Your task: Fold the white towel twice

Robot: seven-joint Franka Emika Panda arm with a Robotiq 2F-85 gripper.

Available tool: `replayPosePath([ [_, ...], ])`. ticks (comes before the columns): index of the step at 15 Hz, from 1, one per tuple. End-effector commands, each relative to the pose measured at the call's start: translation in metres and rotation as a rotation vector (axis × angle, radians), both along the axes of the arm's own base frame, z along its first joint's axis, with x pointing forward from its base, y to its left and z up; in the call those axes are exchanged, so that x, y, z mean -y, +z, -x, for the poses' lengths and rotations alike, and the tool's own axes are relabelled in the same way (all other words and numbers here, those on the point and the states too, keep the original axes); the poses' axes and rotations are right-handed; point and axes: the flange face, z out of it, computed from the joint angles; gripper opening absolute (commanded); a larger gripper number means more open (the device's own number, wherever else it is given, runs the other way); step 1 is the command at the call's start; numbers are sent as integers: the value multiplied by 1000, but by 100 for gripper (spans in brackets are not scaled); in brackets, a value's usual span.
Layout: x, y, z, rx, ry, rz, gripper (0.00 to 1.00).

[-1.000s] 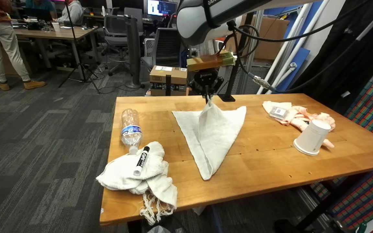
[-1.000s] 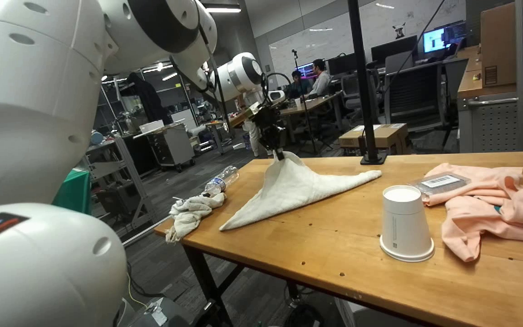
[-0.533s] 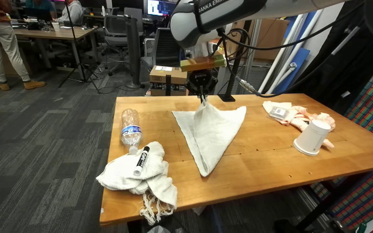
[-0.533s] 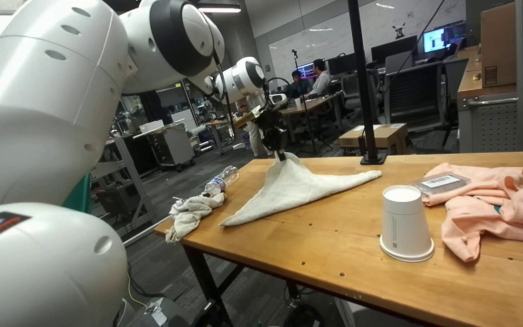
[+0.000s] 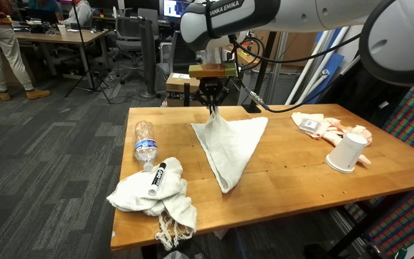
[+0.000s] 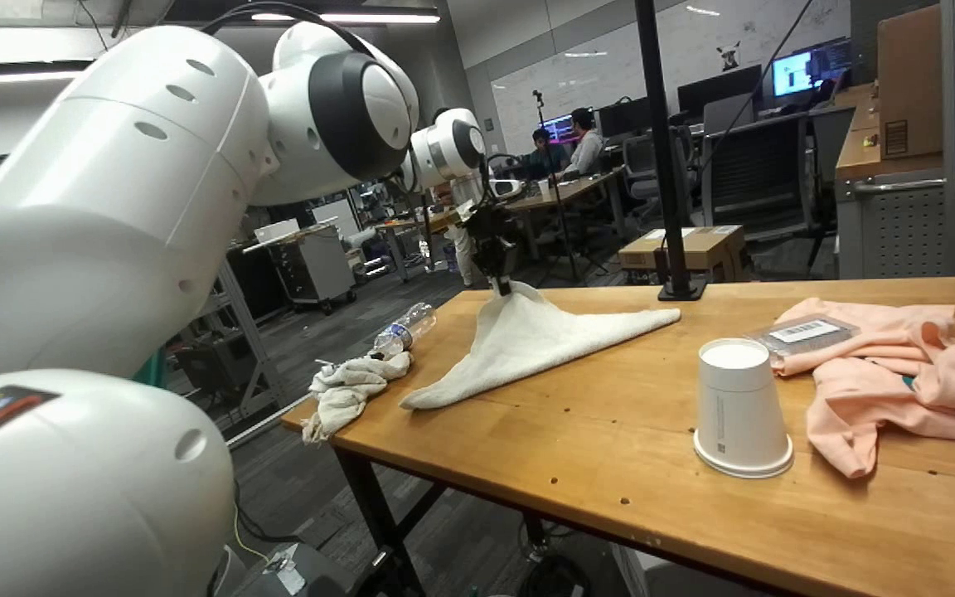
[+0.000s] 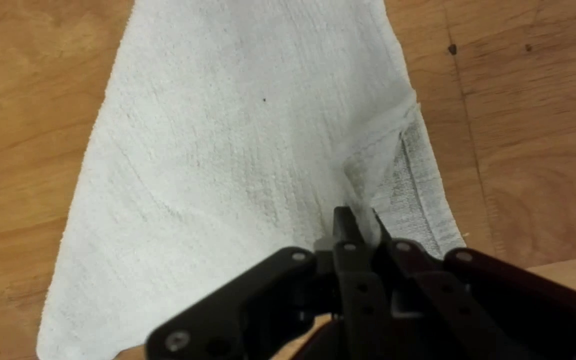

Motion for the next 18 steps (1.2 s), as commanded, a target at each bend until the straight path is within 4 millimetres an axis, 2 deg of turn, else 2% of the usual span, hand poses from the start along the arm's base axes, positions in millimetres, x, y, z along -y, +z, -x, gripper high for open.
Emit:
replayPosePath([
  [1, -5, -3, -13, -5, -35, -54, 5],
  [9, 0, -29, -28, -15, -43, -88, 5],
  [16, 7, -28, -40, -8, 69, -198, 7],
  [17, 6, -28, -40, -13, 99, -214, 24],
  [18, 4, -28, -39, -19, 133, -231, 32],
])
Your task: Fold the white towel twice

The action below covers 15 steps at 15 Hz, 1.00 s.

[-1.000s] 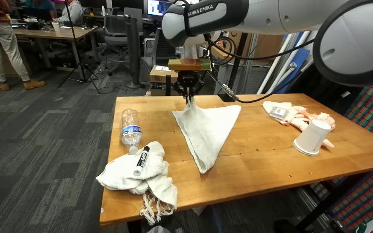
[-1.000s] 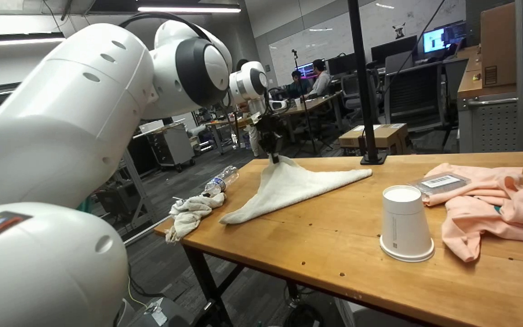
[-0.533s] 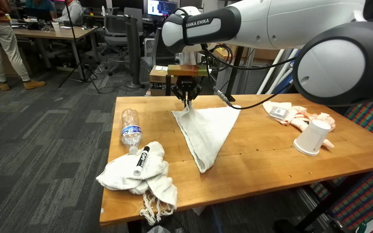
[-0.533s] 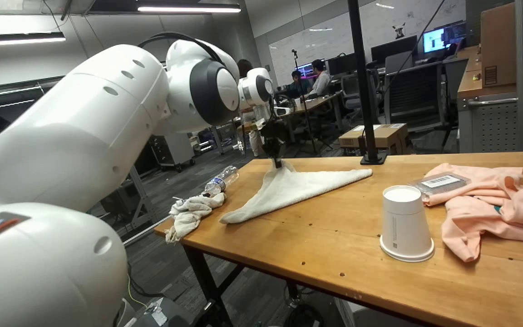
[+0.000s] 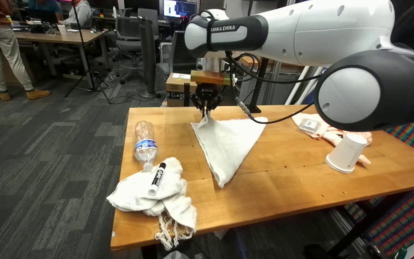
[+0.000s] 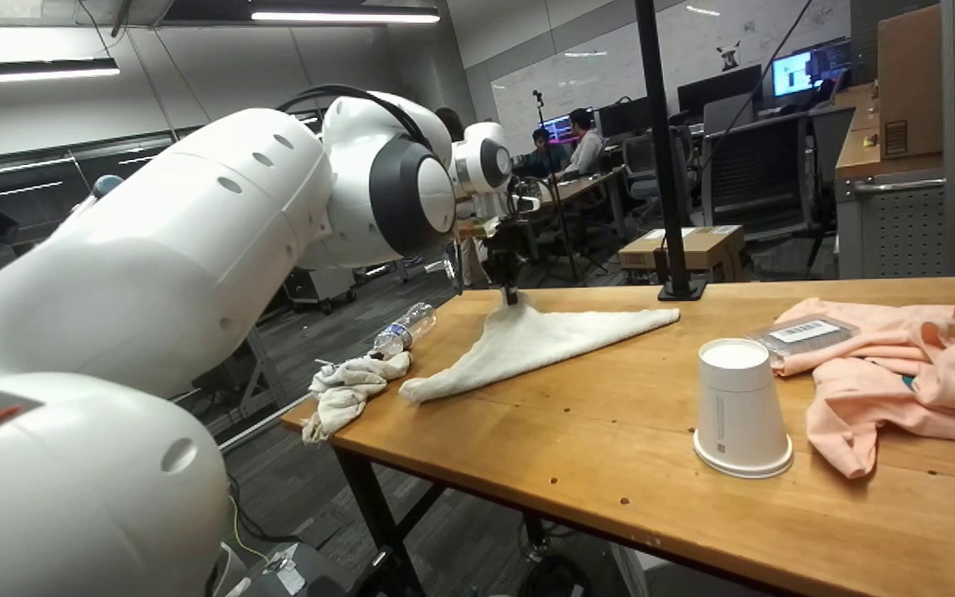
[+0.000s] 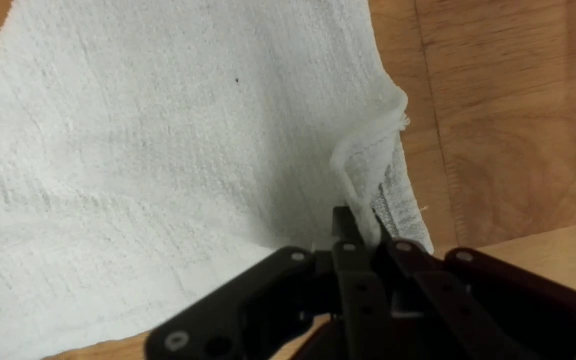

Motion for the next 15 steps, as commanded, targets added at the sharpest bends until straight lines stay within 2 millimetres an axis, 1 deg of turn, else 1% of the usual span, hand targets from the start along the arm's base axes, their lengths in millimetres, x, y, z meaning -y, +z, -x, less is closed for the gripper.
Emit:
replayPosePath([
  [1, -5, 6, -2, -7, 111, -84, 35],
  [4, -6, 6, -1, -16, 198, -114, 58],
  [6, -1, 7, -2, -14, 233, -120, 73],
  [7, 5, 8, -4, -13, 239, -129, 81],
  [9, 26, 12, -10, -10, 231, -134, 95],
  [10, 39, 14, -14, -10, 222, -129, 100],
  [12, 69, 16, -21, -8, 196, -118, 100],
  [15, 123, 24, -31, 5, 135, -91, 100],
])
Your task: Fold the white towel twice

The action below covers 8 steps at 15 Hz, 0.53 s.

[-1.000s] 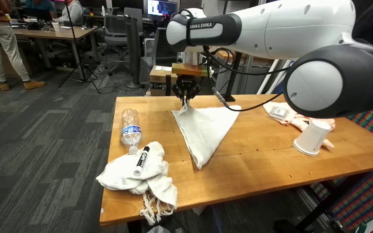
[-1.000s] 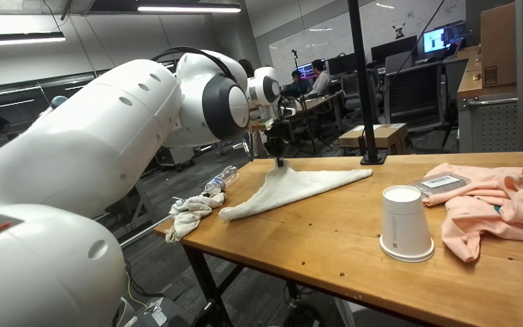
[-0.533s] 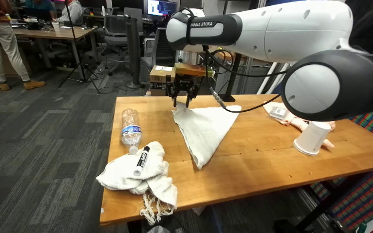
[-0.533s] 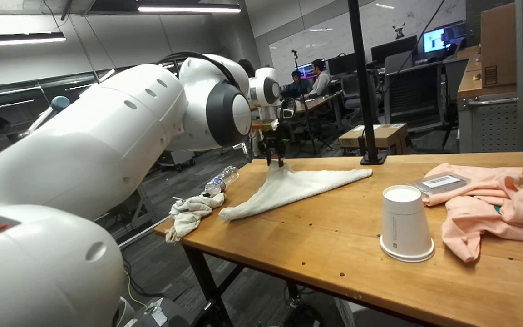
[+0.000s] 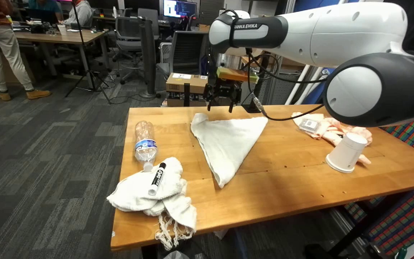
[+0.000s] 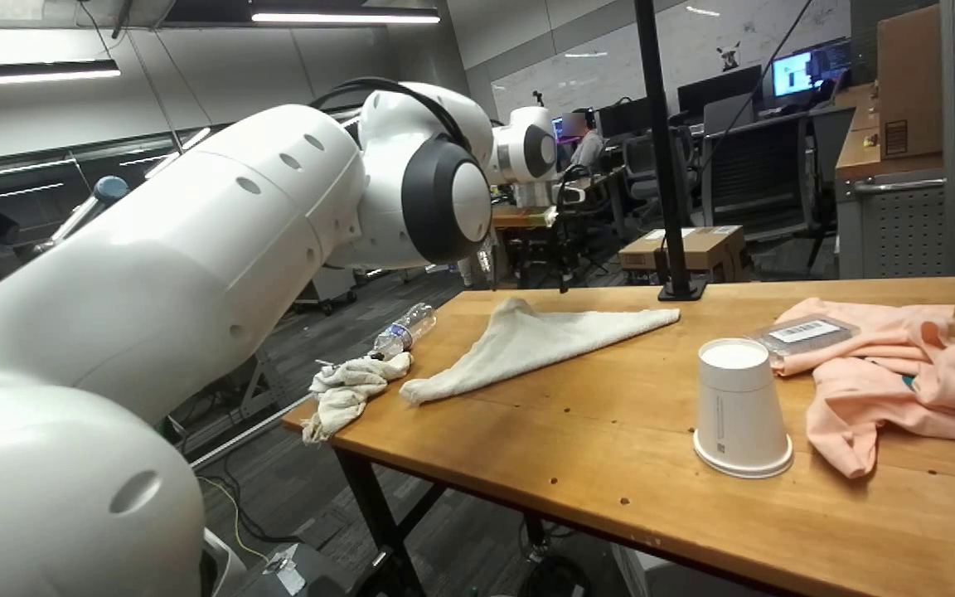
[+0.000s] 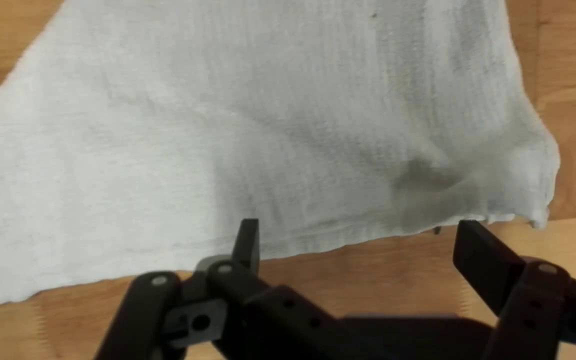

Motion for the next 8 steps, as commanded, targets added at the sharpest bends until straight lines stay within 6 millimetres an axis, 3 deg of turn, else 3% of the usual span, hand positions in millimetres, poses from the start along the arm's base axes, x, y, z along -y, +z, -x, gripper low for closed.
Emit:
replayPosePath([
  [1, 55, 22, -8, 11, -50, 8, 100],
  [4, 93, 28, -13, 22, -111, 22, 100],
  [8, 120, 25, -16, 29, -154, 44, 100],
])
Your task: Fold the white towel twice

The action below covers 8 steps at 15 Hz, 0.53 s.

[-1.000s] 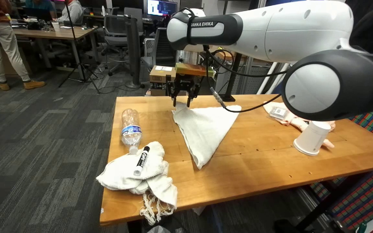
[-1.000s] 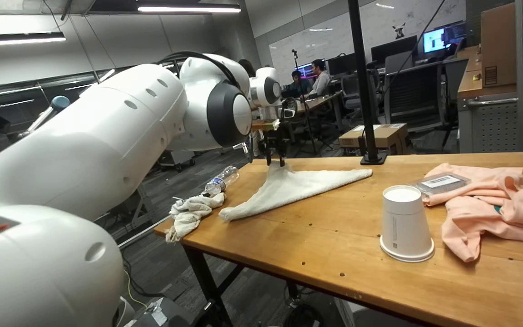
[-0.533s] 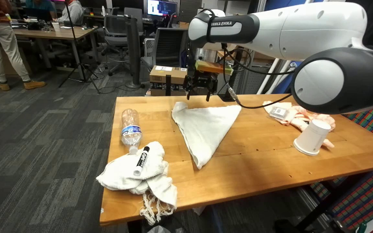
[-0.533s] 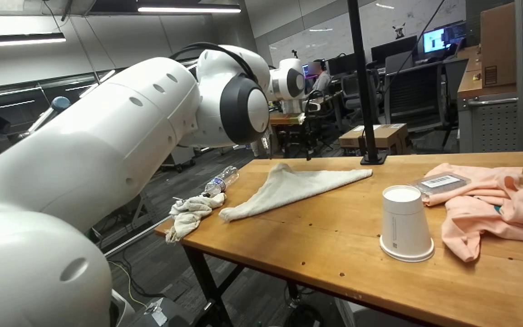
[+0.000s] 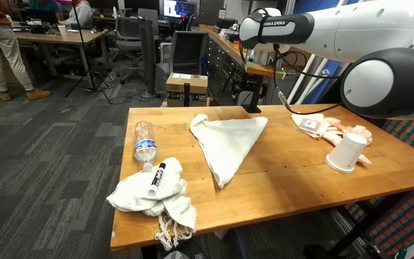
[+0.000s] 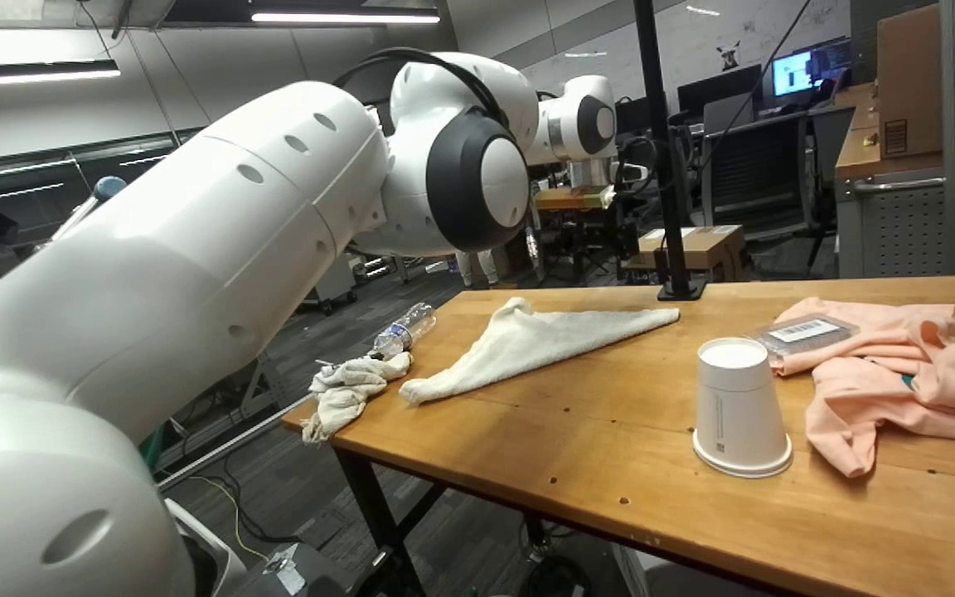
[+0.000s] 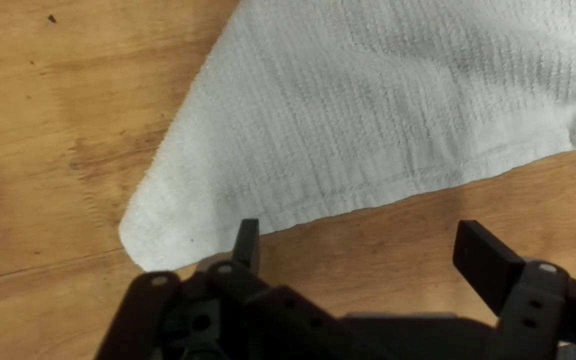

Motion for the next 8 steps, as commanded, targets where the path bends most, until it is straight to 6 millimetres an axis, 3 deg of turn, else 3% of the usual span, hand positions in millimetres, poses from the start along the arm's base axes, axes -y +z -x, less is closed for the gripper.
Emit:
replayPosePath([
  [1, 14, 5, 0, 5, -28, 23, 100],
  [8, 64, -8, 0, -8, -60, 80, 100],
])
